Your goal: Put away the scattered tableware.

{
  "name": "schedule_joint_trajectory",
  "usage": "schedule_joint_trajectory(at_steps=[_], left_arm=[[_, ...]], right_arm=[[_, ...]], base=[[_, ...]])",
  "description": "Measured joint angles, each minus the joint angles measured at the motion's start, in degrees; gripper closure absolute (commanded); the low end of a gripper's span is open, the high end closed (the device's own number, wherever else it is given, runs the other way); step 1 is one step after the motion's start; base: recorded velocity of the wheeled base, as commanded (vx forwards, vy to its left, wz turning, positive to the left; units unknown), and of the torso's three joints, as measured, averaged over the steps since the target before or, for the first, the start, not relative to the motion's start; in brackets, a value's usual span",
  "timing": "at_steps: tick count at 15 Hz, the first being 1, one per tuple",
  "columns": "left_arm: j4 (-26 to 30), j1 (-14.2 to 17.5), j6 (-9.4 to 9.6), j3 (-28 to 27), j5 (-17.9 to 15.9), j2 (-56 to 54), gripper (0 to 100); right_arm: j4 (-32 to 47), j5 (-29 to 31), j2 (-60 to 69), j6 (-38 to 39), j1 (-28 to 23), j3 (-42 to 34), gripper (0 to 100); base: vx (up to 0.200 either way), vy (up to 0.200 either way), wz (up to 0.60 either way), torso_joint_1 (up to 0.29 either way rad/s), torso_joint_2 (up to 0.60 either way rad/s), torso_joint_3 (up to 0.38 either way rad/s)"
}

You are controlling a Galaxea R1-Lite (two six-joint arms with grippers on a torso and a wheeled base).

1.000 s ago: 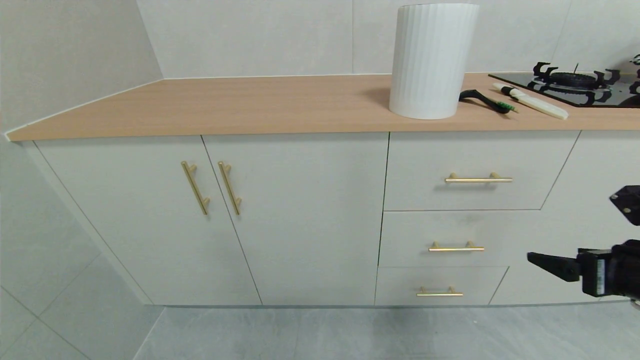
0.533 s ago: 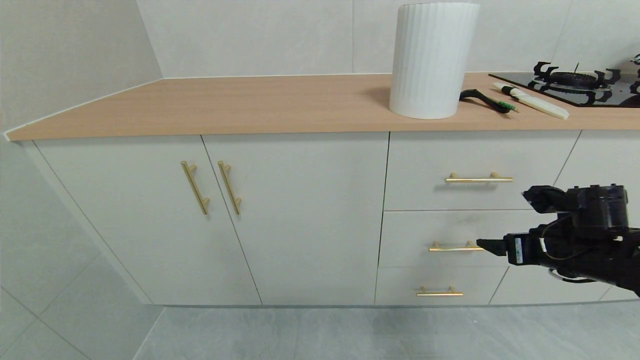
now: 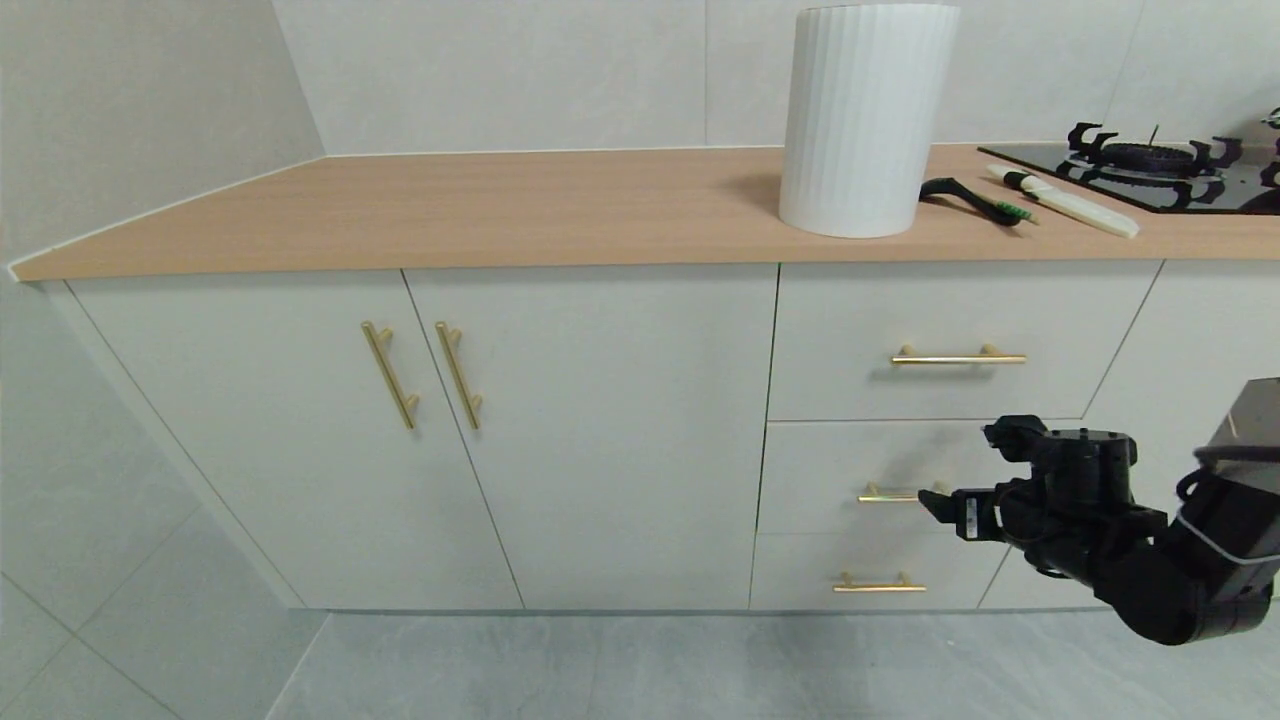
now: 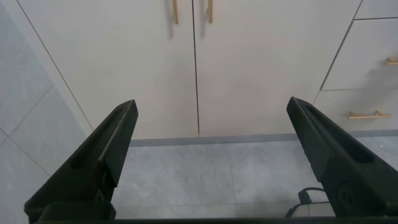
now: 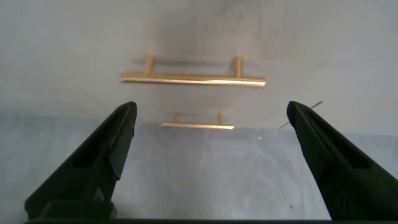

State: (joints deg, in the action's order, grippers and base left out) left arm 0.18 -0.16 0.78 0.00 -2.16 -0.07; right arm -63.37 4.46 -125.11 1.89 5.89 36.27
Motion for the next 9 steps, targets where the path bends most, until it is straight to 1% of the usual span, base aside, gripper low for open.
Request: schedule_joint_trajectory(at_steps=[2, 3, 6, 9], left_arm=[[0.0, 0.0, 0.01, 0.0, 0.0, 0.0, 0], [0.0, 0.0, 0.01, 0.0, 0.0, 0.0, 0], [0.0, 0.0, 0.01, 0.0, 0.0, 0.0, 0], [0.0, 0.0, 0.00, 0.0, 0.0, 0.0, 0]], right_arm=[[-5.2, 1.7, -5.1, 0.5, -0.7, 1.9, 0], [-6.1, 2.0, -7.1, 0.7, -0.9, 3.0, 0], [-6.5, 2.2, -10.9, 4.5, -1.7, 6.8, 0], [-6.5, 2.2, -13.3, 5.4, -2.1, 9.7, 0]], base=[[0.000, 0.000, 0.00, 0.000, 0.00, 0.000], [0.000, 0.000, 0.00, 0.000, 0.00, 0.000], [0.000, 0.000, 0.00, 0.000, 0.00, 0.000], [0.000, 0.000, 0.00, 0.000, 0.00, 0.000]])
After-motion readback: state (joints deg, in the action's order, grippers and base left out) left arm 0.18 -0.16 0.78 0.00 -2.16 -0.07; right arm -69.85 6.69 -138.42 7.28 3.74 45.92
